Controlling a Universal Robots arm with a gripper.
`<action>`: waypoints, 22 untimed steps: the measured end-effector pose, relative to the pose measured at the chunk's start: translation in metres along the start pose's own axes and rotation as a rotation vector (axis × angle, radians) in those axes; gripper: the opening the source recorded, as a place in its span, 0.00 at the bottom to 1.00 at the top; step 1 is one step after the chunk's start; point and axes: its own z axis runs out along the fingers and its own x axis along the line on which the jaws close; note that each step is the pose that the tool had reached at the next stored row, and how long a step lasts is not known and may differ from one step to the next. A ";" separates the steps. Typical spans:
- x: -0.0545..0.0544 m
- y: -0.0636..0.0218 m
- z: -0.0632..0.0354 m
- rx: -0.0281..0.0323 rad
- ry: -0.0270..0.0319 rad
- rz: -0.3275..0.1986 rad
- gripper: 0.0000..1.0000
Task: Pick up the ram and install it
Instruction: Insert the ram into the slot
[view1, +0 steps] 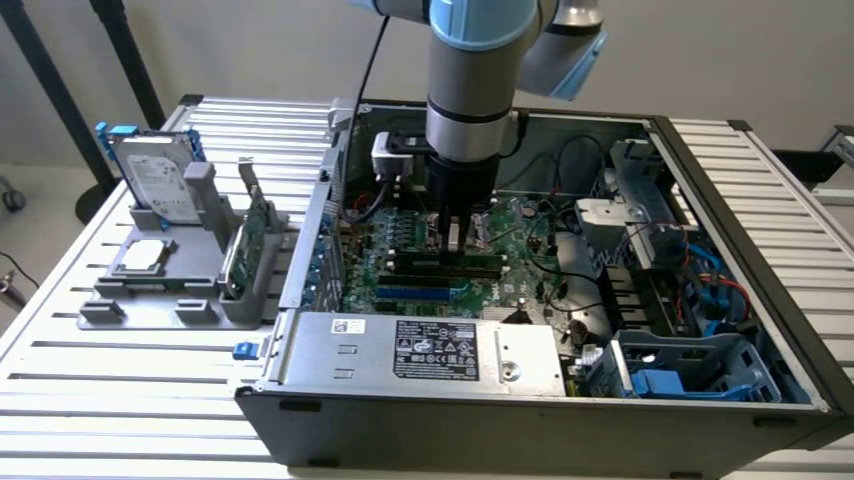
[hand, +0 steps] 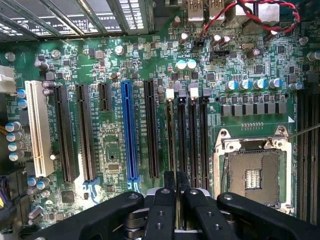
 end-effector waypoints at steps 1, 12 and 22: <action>0.000 0.0000 0.0001 0.0001 -0.0002 -0.001 0.14; -0.001 0.0005 0.0003 -0.0001 0.0000 -0.006 0.14; 0.000 0.0005 0.0017 -0.0001 -0.0001 -0.006 0.21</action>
